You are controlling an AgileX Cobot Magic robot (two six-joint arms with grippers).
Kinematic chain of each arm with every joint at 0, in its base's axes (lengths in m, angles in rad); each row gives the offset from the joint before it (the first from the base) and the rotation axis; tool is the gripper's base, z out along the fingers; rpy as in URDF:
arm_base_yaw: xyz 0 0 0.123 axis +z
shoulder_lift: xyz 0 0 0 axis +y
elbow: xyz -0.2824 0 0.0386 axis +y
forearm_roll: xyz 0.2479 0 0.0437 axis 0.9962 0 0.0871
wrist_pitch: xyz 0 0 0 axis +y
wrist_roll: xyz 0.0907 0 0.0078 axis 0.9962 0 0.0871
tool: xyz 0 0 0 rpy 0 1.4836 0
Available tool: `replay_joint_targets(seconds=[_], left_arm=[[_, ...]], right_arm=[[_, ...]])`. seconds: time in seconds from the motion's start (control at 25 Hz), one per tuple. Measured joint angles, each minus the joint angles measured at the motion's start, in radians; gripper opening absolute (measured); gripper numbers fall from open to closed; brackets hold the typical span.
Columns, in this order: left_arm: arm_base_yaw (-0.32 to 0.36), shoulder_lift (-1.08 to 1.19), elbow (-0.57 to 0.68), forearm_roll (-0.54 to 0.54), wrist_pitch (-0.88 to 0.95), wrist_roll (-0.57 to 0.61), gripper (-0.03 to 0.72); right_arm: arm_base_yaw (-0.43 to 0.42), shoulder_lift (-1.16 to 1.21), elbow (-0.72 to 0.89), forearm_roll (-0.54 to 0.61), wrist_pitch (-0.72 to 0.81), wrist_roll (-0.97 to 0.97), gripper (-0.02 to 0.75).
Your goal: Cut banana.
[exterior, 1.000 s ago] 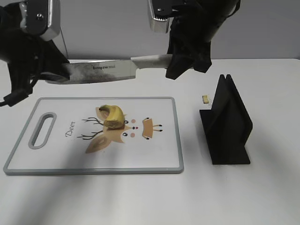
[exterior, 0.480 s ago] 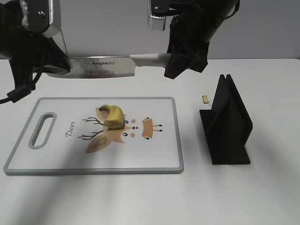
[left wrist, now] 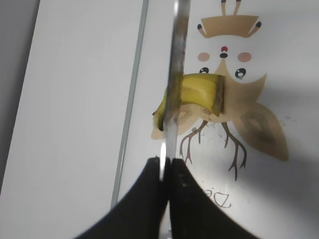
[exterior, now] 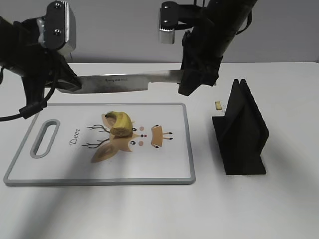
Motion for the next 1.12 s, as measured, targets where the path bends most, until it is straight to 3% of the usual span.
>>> replay_joint_targets(seconds=[0.48, 1.12], left_arm=[[-0.073, 0.099, -0.001, 0.022, -0.108, -0.001, 0.004], [-0.076, 0.194, -0.001, 0.031, -0.142, -0.001, 0.003]], right_arm=[[-0.027, 0.071, -0.005, -0.014, 0.041, 0.007, 0.198], [-0.028, 0.160, -0.011, -0.008, 0.026, 0.011, 0.200]])
